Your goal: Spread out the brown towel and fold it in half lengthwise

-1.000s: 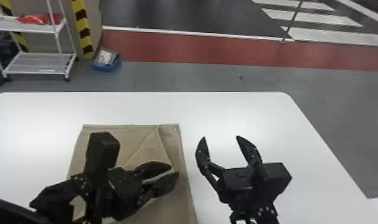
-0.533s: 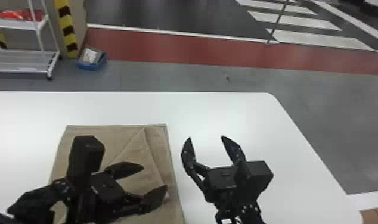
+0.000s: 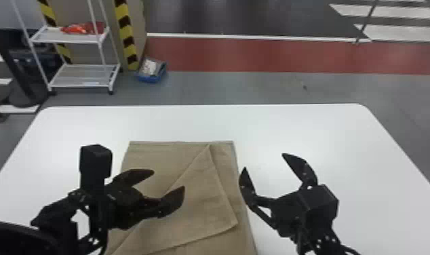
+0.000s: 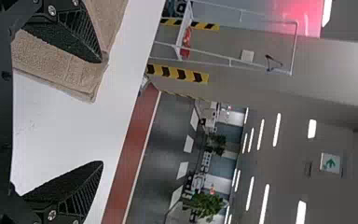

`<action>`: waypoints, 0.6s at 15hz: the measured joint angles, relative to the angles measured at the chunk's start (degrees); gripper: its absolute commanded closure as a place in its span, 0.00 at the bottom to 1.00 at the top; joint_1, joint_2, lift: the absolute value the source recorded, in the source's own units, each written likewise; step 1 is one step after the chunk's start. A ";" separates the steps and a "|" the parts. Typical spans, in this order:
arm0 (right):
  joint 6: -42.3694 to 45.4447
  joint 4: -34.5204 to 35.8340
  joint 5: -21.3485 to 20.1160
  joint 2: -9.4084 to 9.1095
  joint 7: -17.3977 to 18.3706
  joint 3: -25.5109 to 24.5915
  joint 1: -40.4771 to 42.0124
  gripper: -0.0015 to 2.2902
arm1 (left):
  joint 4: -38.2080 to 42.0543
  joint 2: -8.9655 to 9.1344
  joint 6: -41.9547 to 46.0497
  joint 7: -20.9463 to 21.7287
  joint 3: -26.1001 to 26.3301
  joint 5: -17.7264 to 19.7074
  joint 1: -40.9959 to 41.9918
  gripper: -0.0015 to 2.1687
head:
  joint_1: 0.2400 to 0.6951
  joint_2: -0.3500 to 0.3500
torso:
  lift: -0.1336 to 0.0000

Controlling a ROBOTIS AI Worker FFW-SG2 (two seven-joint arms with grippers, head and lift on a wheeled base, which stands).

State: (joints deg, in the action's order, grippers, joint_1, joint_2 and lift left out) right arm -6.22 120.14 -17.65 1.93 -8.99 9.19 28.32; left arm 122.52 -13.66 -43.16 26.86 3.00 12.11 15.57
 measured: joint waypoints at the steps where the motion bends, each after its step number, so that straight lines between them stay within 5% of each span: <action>1: -0.57 0.63 -2.80 0.86 -3.95 -0.27 -0.13 0.05 | -0.35 -0.18 0.29 -0.22 -0.77 0.52 0.03 0.02 | 1.00 0.53 | 0.07; 9: -2.72 7.55 -25.36 7.17 -34.23 -0.36 -2.61 0.06 | -1.76 -0.58 0.28 -2.99 -2.40 1.30 -0.08 0.02 | 1.00 0.63 | 0.07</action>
State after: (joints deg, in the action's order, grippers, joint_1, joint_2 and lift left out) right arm -8.94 127.69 -43.01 9.10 -43.22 8.82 25.71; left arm 120.77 -14.24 -42.88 23.87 0.60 13.40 15.49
